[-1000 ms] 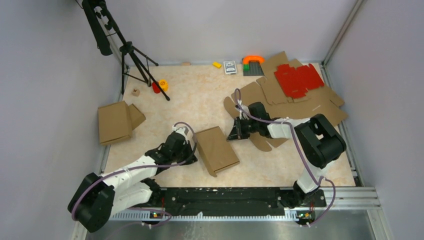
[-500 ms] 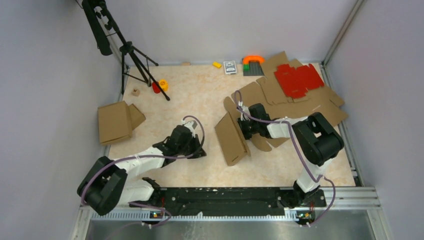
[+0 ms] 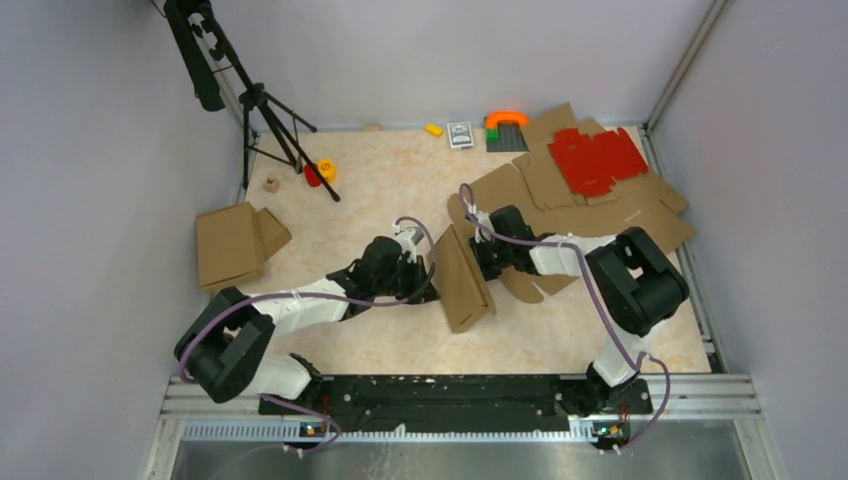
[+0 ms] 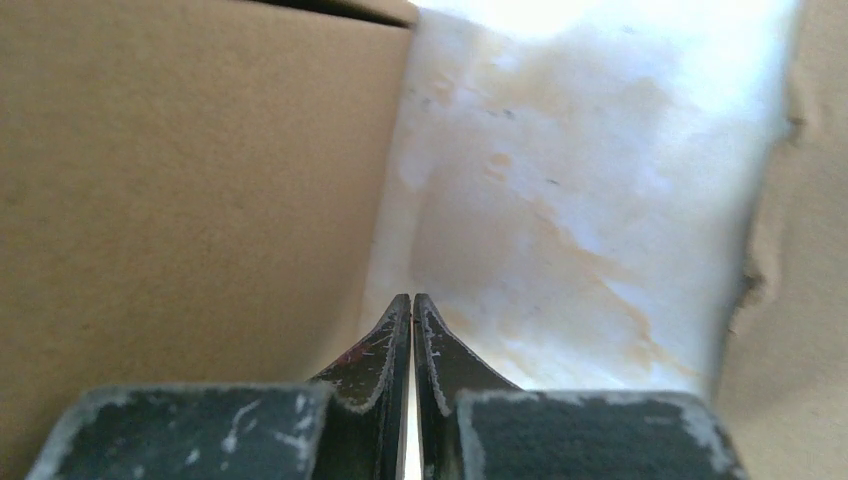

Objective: Fold the paper box

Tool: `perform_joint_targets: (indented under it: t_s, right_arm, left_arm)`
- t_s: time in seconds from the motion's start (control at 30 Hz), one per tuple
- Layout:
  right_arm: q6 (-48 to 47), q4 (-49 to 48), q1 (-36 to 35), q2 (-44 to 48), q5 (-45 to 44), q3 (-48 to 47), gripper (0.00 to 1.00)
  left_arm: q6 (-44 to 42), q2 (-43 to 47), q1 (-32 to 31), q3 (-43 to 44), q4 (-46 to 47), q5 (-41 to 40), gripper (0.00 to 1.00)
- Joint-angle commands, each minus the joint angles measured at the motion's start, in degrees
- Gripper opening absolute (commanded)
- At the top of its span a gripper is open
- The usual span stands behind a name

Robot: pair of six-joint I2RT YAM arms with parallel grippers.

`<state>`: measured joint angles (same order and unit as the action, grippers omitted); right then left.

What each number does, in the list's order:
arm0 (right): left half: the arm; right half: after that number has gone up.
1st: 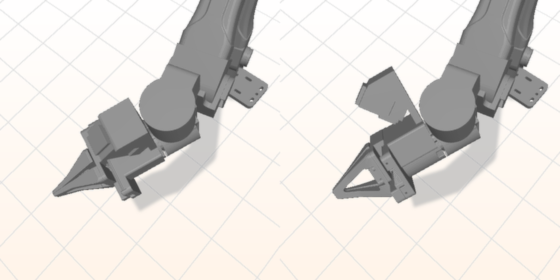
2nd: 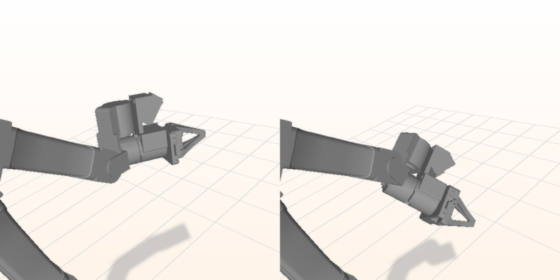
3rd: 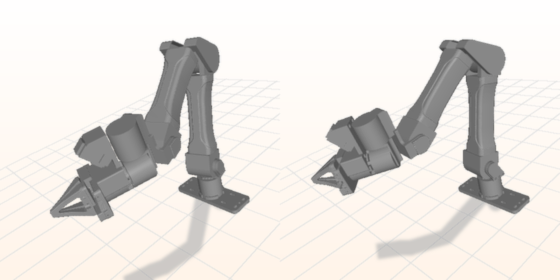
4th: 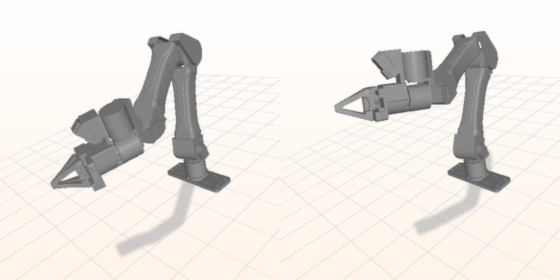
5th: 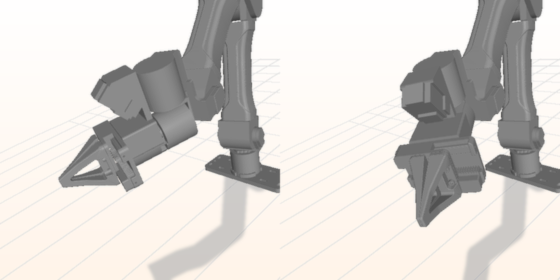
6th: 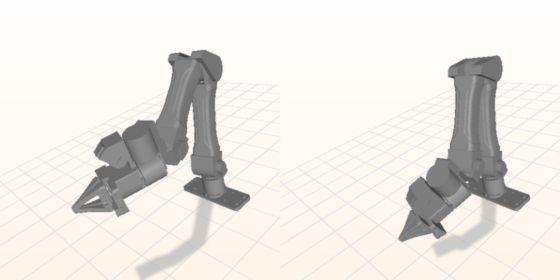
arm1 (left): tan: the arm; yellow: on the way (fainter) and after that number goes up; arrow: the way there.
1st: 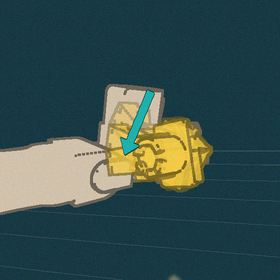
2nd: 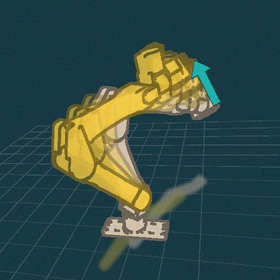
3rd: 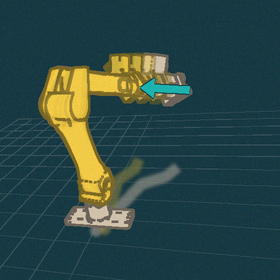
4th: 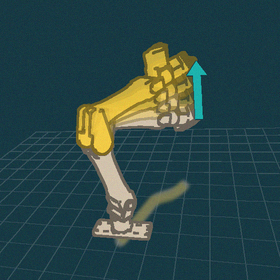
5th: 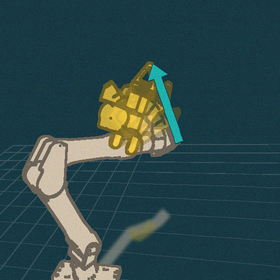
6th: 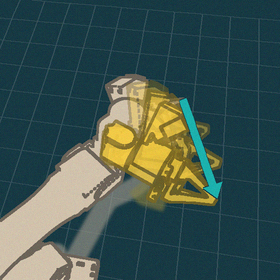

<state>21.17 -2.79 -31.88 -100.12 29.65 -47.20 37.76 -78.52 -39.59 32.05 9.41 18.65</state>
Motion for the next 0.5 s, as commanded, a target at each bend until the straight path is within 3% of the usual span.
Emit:
perform_joint_targets:
  t_s: [0.0,0.47]
  right_arm:
    - [-4.2,4.2,-3.1,-1.1,-1.1,-5.9,0.03]
    - [-4.9,4.6,-7.6,-8.1,2.4,-14.8,0.04]
  left_arm:
    - [-0.4,1.0,-2.4,0.7,-0.7,-4.3,0.04]
    - [1.7,-0.4,-9.4,-1.0,5.2,-7.2,0.04]
